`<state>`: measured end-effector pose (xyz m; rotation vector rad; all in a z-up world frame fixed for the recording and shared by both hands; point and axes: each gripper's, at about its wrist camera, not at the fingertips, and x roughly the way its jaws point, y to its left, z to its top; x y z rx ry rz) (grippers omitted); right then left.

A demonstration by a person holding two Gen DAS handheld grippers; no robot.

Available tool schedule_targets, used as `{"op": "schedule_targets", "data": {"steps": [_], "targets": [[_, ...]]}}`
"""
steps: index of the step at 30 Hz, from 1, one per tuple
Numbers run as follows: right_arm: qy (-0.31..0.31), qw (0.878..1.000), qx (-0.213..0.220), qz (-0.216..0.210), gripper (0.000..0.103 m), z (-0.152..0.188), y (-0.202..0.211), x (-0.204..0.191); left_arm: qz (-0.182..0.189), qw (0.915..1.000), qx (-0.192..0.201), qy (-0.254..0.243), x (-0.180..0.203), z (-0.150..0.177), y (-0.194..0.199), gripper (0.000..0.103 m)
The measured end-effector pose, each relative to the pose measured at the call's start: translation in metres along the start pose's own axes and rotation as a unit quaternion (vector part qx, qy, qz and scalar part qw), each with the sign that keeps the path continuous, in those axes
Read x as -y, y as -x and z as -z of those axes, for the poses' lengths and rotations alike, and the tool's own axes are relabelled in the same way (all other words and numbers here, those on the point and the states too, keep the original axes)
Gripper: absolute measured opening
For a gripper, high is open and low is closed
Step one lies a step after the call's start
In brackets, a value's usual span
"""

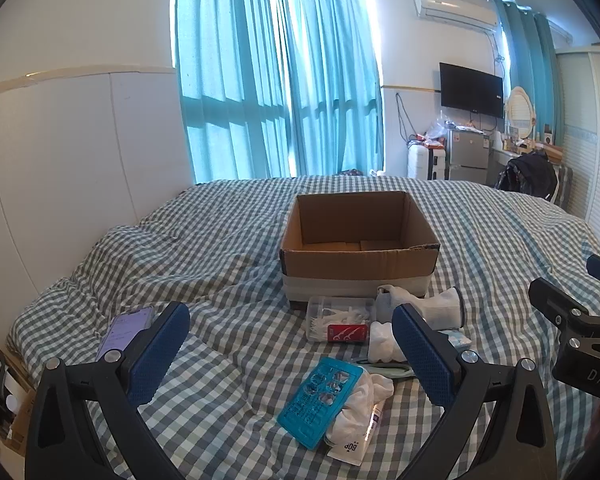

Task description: Organize objects

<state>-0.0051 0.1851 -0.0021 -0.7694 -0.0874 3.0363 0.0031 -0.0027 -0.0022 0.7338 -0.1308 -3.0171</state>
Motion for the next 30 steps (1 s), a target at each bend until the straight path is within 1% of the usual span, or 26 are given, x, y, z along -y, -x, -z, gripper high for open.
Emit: {"op": "schedule_targets", "data": {"steps": [19, 30], "targets": [[0.002, 1.0, 0.001, 0.001, 0.103, 0.0021, 0.0005, -0.0023, 0.002, 1.0, -0.001, 0.003, 0.0005, -0.0003, 0.0016, 0.103], [0.005, 1.0, 0.002, -0.006, 0.103, -0.0001, 0.0013, -0.0036, 0.005, 1.0, -0.004, 0.004, 0.0017, 0.0015, 0.0007, 0.103]]}}
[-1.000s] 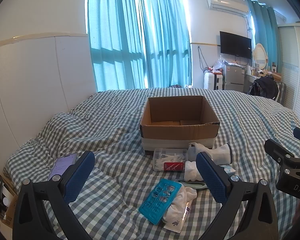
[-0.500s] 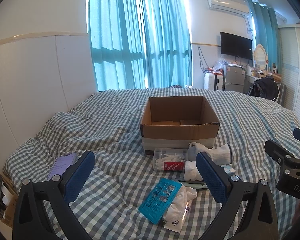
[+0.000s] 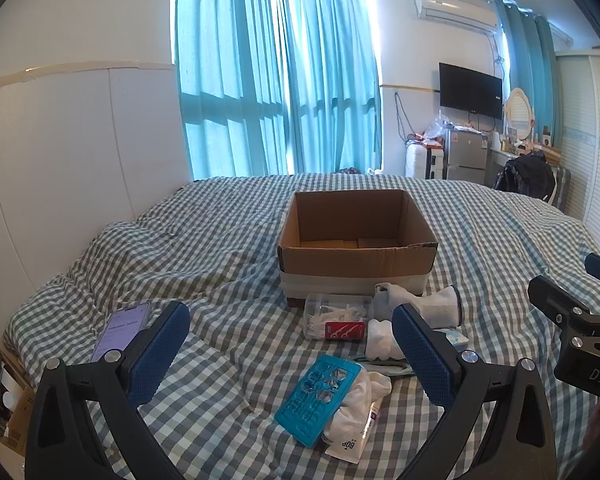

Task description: Organize objects

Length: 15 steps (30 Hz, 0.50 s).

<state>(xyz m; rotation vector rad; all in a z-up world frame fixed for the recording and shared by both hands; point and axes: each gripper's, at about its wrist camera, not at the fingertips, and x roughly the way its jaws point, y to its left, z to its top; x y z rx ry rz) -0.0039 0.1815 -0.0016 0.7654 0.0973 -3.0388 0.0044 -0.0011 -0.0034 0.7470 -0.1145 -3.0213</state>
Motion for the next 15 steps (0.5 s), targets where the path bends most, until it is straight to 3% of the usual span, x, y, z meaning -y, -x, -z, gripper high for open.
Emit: {"op": "schedule_targets", "data": {"steps": [15], "targets": [[-0.001, 1.0, 0.0, -0.006, 0.103, -0.0002, 0.0029, -0.0001, -0.001, 1.0, -0.001, 0.002, -0.003, -0.0001, 0.0, 0.103]]}}
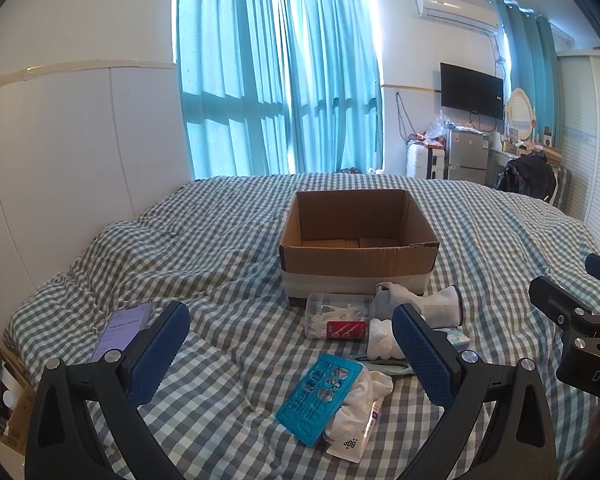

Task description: Organize objects

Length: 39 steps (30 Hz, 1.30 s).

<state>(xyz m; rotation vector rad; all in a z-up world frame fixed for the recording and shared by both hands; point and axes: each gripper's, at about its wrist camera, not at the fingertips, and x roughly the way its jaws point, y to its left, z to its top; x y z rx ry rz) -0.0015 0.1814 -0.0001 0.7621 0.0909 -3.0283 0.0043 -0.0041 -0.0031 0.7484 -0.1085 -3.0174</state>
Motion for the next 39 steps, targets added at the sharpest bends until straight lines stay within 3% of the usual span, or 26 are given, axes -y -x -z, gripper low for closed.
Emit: {"op": "schedule_targets", "data": {"steps": [27, 39], "targets": [[-0.001, 1.0, -0.011, -0.005, 0.103, 0.003, -0.004, 0.0, 0.009, 0.9999, -0.008, 0.01, -0.003, 0.008, -0.006, 0.103], [0.001, 0.998, -0.058, -0.001, 0.103, 0.026, -0.041, 0.005, 0.009, 0.9946, -0.103, -0.004, 0.006, 0.049, -0.057, 0.102]]}}
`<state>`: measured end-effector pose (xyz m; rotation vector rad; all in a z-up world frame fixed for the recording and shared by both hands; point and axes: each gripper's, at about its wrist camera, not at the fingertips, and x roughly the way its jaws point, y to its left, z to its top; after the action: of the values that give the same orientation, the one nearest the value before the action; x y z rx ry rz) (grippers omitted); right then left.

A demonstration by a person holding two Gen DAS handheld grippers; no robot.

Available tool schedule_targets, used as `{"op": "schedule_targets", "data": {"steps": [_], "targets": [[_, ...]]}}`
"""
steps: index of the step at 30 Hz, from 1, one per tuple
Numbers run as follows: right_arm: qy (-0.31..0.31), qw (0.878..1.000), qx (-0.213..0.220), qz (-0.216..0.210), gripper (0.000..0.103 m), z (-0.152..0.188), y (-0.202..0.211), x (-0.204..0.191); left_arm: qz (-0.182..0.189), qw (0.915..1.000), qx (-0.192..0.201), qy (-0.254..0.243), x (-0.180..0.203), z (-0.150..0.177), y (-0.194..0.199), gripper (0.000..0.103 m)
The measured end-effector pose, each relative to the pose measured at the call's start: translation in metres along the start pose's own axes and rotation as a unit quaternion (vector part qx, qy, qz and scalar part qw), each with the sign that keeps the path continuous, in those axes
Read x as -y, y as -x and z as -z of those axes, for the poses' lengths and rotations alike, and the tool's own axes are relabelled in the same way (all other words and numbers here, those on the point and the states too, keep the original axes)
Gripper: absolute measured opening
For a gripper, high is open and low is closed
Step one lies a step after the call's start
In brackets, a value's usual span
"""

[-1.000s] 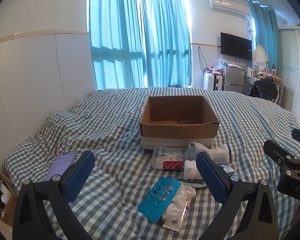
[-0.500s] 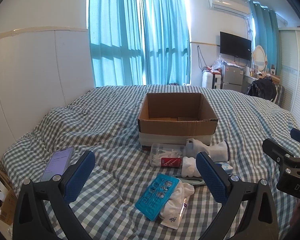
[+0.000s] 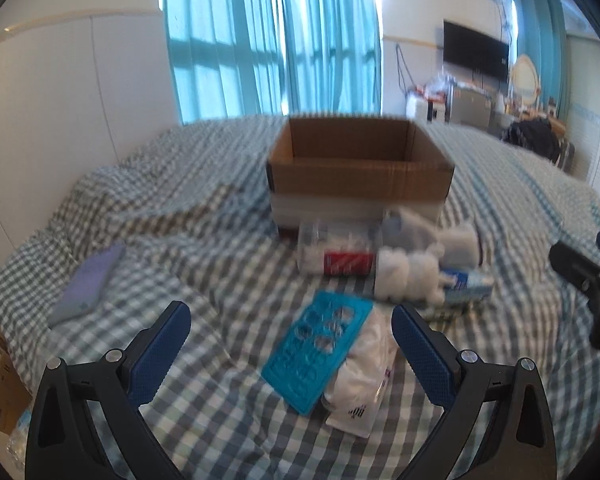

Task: Organize objects
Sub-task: 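Grasp the teal blister card with the left tool while the right tool grasps the white bag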

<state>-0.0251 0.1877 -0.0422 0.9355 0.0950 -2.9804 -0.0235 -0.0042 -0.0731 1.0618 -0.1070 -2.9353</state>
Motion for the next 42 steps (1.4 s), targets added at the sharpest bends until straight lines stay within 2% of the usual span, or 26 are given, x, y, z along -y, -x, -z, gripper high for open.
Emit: {"op": "schedule_targets", "data": {"steps": [8, 13, 15, 17, 18, 20, 26, 31, 35, 39, 42], "targets": [[0.0, 1.0, -0.03, -0.005, 0.103, 0.012, -0.023, 0.002, 0.019, 0.998, -0.059, 0.01, -0.005, 0.018, -0.042, 0.1], [0.003, 0.999, -0.043, -0.006, 0.103, 0.017, -0.034, -0.001, 0.059, 0.9928, -0.097, 0.037, -0.015, 0.022, -0.068, 0.099], [0.006, 0.999, -0.049, -0.006, 0.103, 0.018, -0.037, -0.001, 0.07, 0.9917, -0.102, 0.034, -0.014, 0.022, -0.072, 0.093], [0.008, 0.999, -0.053, -0.006, 0.103, 0.019, -0.039, -0.002, 0.086, 0.9897, -0.11, 0.031, -0.013, 0.023, -0.075, 0.07], [0.009, 0.998, -0.055, -0.006, 0.103, 0.019, -0.041, -0.003, 0.095, 0.9885, -0.113, 0.032, -0.013, 0.023, -0.075, 0.064], [0.011, 0.998, -0.057, -0.004, 0.103, 0.019, -0.043, -0.004, 0.111, 0.9866, -0.116, 0.03, -0.012, 0.023, -0.072, 0.045], [0.019, 0.998, -0.058, -0.003, 0.103, 0.017, -0.041, -0.011, 0.112, 0.9886, -0.099, 0.01, -0.012, 0.018, -0.051, 0.02], [0.032, 0.998, -0.049, -0.007, 0.103, 0.013, -0.03, -0.022, 0.104, 0.991, -0.083, 0.01, -0.023, 0.013, -0.039, 0.007], [0.047, 0.998, -0.045, -0.02, 0.103, 0.012, -0.025, -0.038, 0.102, 0.9921, -0.071, 0.018, -0.033, 0.009, -0.031, 0.007], [0.054, 0.995, -0.062, -0.064, 0.102, 0.014, -0.029, -0.062, 0.083, 0.9947, -0.061, 0.007, -0.036, 0.007, -0.027, 0.007], [0.061, 0.991, -0.082, -0.092, 0.094, 0.017, -0.039, -0.078, 0.063, 0.9964, -0.057, 0.002, -0.04, 0.007, -0.026, 0.007]]}}
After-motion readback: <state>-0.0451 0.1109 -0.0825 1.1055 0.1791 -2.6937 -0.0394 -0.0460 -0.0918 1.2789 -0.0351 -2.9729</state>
